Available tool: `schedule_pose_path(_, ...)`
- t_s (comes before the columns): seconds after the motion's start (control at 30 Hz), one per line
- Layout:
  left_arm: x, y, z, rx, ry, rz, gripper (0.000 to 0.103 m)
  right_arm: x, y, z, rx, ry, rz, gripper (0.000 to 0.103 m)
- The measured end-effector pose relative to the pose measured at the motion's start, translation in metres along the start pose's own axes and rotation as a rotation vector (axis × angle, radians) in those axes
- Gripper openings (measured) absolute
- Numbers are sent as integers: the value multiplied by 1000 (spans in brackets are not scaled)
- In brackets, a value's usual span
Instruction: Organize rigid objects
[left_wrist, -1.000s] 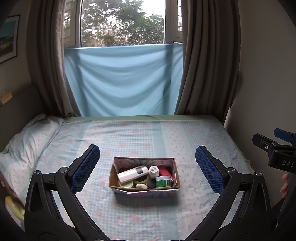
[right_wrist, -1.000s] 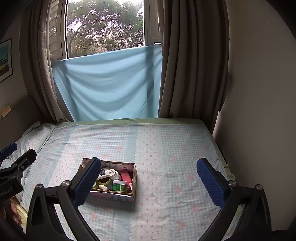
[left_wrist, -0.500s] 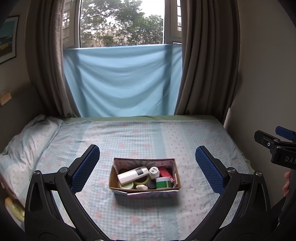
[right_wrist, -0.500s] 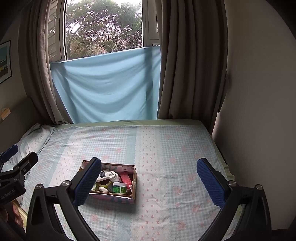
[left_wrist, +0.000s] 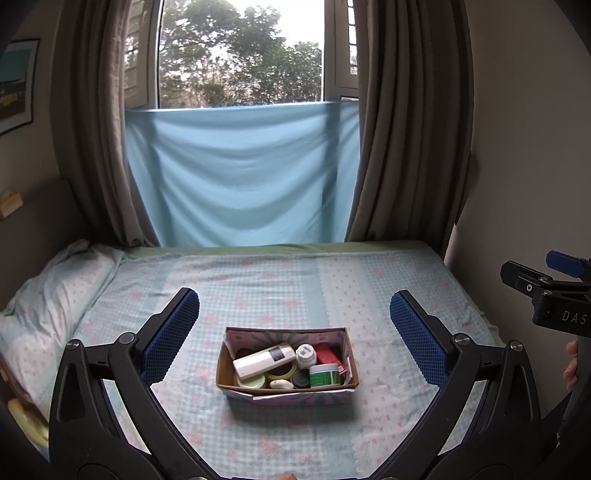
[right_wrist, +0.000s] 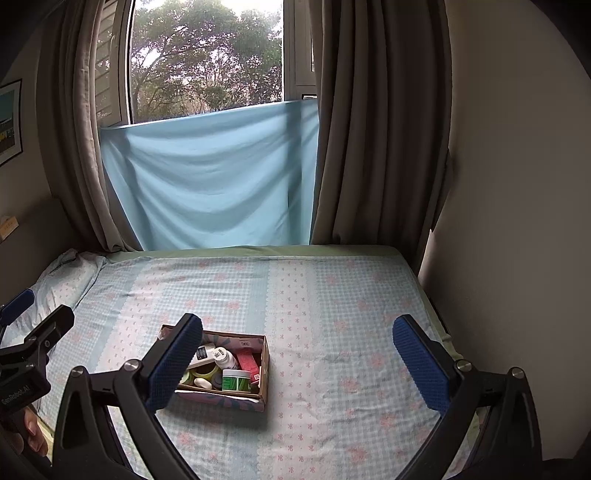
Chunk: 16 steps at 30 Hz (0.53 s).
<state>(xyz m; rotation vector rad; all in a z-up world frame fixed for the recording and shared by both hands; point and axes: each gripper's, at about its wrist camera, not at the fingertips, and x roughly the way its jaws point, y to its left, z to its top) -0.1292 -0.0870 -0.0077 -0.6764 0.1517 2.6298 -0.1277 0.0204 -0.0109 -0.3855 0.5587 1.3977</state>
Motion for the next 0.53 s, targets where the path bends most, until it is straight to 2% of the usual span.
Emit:
schedule_pose_path(0.1,-3,0,0,-8,-21,-7,103,0,0,0,2,-2,0,103)
schedule_pose_path(0.27,-4,-5,-1,13,-38,38,103,1,0,2,3,-6,-4,103)
schedule_pose_path(0.53,-3,-3,0,-11,-37,20,103,3,0,3,6,-1,-5,103)
